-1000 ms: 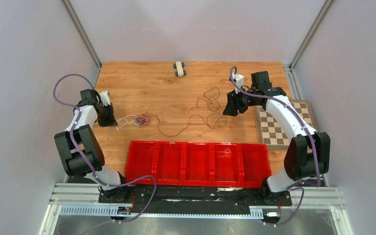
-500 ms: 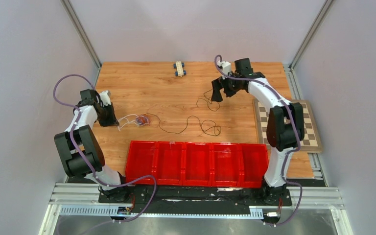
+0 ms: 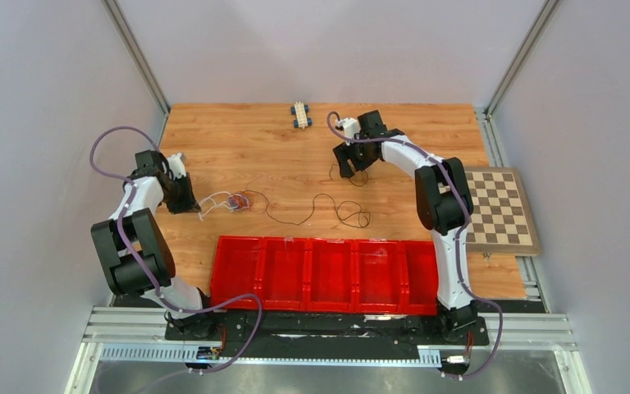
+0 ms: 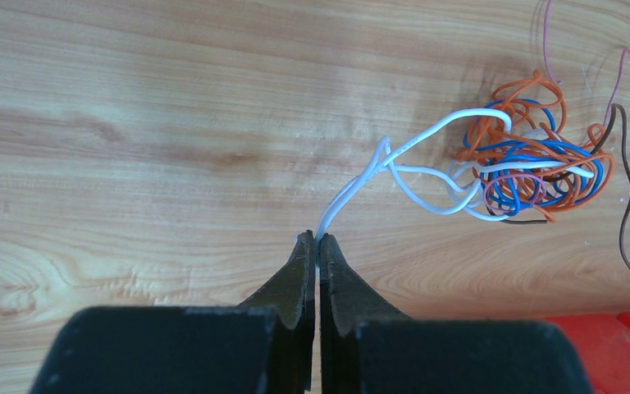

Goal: Untangle the cables

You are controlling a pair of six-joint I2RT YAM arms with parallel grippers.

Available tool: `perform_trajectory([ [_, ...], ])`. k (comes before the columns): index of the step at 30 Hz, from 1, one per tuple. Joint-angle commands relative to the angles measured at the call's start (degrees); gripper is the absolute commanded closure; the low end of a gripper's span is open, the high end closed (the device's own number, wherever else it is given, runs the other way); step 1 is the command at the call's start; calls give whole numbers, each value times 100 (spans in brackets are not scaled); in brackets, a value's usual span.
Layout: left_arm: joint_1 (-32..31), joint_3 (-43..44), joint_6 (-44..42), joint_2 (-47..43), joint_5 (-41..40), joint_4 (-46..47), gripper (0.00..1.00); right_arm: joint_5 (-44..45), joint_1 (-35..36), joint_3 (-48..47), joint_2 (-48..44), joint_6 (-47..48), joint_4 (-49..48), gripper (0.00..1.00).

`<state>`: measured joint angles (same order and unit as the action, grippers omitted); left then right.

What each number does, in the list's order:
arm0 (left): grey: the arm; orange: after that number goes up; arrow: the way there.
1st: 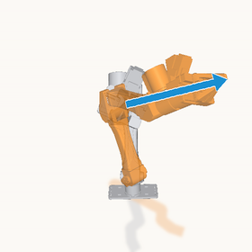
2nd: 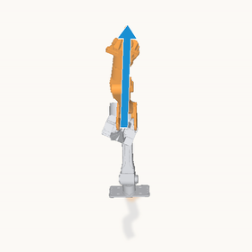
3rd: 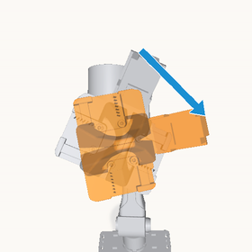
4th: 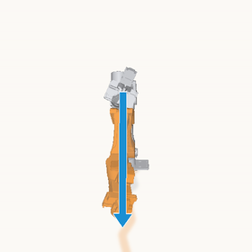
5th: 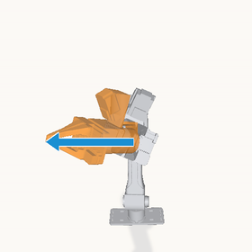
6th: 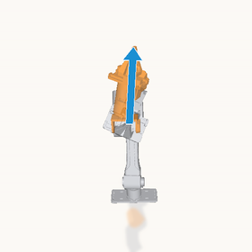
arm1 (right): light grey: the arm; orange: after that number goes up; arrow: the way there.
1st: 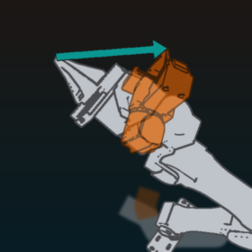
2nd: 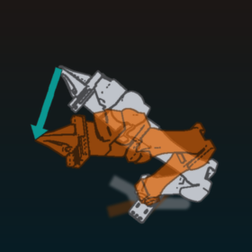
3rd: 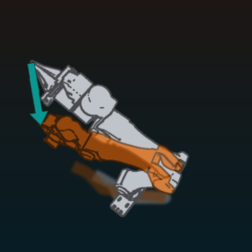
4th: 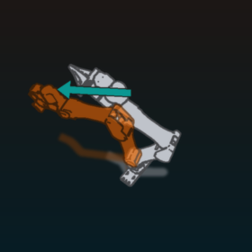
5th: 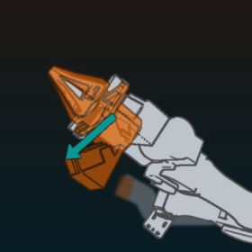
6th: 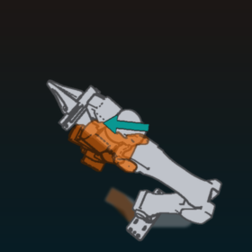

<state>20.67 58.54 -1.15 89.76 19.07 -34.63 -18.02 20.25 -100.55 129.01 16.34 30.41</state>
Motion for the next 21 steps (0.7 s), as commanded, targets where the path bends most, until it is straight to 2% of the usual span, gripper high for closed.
perform_trajectory([
  [1,25,153,82,79,130,-8,100,470,111,-358,268,56,-409,39],
  [2,25,180,85,100,135,-8,100,507,145,-367,302,87,-420,47],
  [7,25,243,80,114,185,-17,100,628,165,-241,21,230,-429,98],
  [14,25,64,118,-14,257,102,100,10,-97,418,-1910,522,-7,100],
  [21,25,-130,-5,-75,351,288,100,-674,-557,1280,-4355,1284,1485,100],
])
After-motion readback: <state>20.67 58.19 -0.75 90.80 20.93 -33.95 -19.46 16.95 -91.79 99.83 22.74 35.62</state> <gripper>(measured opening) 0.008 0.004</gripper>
